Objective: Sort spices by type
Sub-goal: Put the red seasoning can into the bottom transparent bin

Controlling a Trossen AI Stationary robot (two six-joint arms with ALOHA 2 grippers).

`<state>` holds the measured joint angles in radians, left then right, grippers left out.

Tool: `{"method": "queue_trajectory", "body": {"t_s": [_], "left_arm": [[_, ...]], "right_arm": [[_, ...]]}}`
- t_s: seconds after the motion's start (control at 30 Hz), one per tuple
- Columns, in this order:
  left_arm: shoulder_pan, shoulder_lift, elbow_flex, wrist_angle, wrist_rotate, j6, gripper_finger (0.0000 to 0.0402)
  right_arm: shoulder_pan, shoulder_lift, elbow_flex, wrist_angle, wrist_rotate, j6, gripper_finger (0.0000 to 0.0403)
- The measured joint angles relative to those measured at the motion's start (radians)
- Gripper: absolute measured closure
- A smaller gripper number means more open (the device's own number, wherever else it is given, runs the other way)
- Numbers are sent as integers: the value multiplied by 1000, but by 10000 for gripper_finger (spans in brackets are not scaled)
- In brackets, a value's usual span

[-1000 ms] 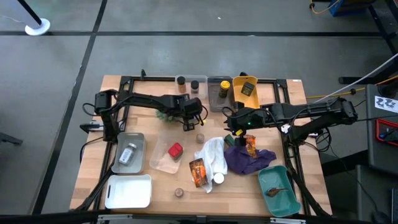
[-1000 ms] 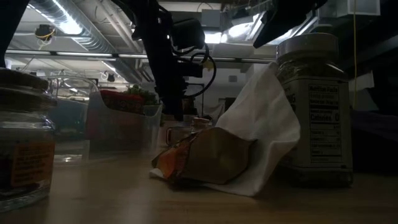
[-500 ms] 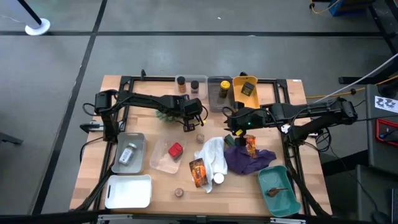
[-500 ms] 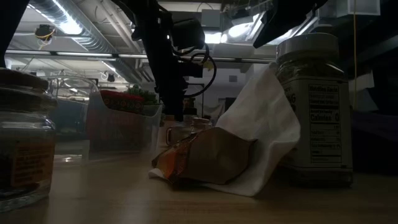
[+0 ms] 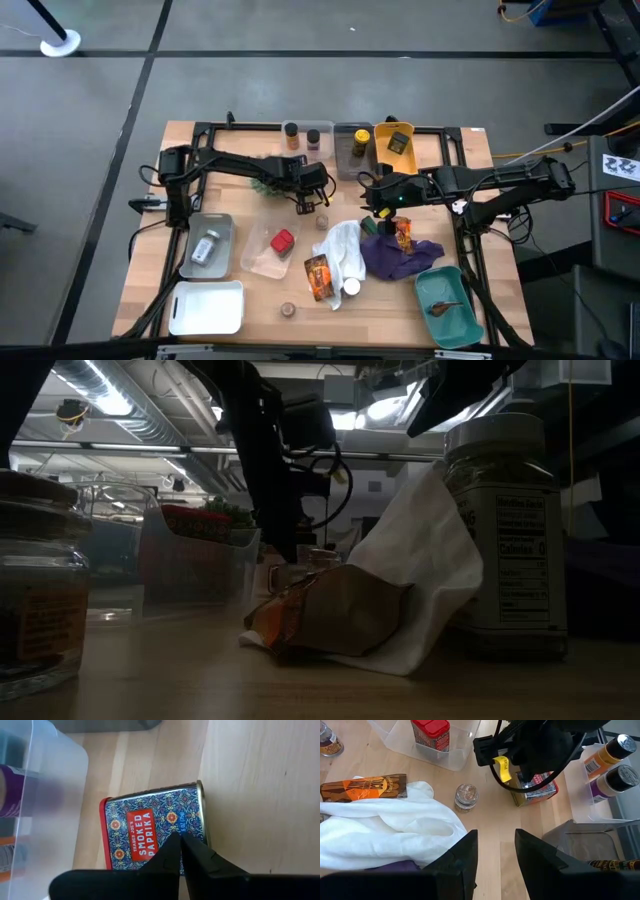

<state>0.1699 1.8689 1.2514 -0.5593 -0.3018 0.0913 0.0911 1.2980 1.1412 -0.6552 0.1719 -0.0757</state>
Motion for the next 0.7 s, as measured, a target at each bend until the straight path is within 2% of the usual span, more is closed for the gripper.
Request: {"method": "queue_trajectory", "body": {"t_s": [0.7], "left_arm": [[-11, -14, 5, -5, 3, -12, 401]], "right_arm": [[0, 0, 0, 2, 0, 0, 272]]}}
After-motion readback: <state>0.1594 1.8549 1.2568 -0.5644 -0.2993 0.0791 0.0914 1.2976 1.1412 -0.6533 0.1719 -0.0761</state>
